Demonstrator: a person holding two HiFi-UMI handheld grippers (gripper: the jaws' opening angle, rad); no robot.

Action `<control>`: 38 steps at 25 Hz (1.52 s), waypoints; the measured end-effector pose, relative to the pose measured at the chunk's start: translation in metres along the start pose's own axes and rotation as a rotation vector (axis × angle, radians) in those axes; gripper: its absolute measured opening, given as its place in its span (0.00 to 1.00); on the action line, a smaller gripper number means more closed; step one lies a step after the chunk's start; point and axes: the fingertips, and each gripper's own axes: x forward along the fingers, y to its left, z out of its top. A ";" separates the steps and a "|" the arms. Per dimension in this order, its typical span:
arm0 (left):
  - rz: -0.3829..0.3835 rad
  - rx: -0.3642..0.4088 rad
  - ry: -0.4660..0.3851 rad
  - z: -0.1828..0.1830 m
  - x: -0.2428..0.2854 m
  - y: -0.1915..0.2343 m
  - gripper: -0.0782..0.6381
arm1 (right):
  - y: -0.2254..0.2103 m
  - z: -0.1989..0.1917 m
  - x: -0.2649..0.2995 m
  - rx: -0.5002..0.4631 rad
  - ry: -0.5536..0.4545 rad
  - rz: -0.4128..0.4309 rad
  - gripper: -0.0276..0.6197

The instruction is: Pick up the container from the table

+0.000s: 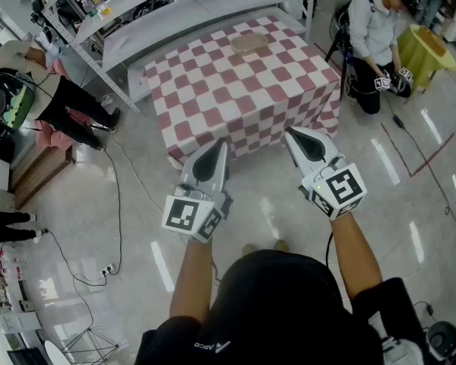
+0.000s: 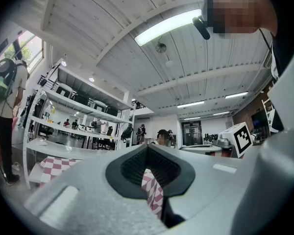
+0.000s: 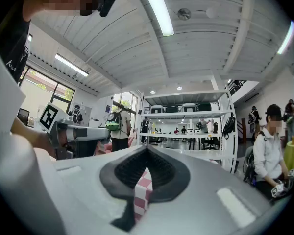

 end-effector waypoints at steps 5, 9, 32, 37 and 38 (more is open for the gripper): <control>0.005 -0.007 0.003 -0.003 0.007 -0.001 0.12 | -0.006 -0.002 -0.001 0.010 0.001 0.008 0.05; 0.013 -0.008 0.009 -0.004 0.015 -0.004 0.12 | -0.014 -0.002 -0.002 0.005 0.007 0.017 0.05; 0.057 -0.032 -0.004 -0.046 0.143 0.041 0.12 | -0.133 -0.039 0.058 -0.013 0.038 0.037 0.05; 0.046 -0.044 -0.006 -0.062 0.207 0.096 0.12 | -0.180 -0.056 0.127 -0.023 0.071 0.017 0.05; 0.045 -0.045 -0.006 -0.063 0.222 0.110 0.12 | -0.192 -0.057 0.143 -0.023 0.077 0.012 0.05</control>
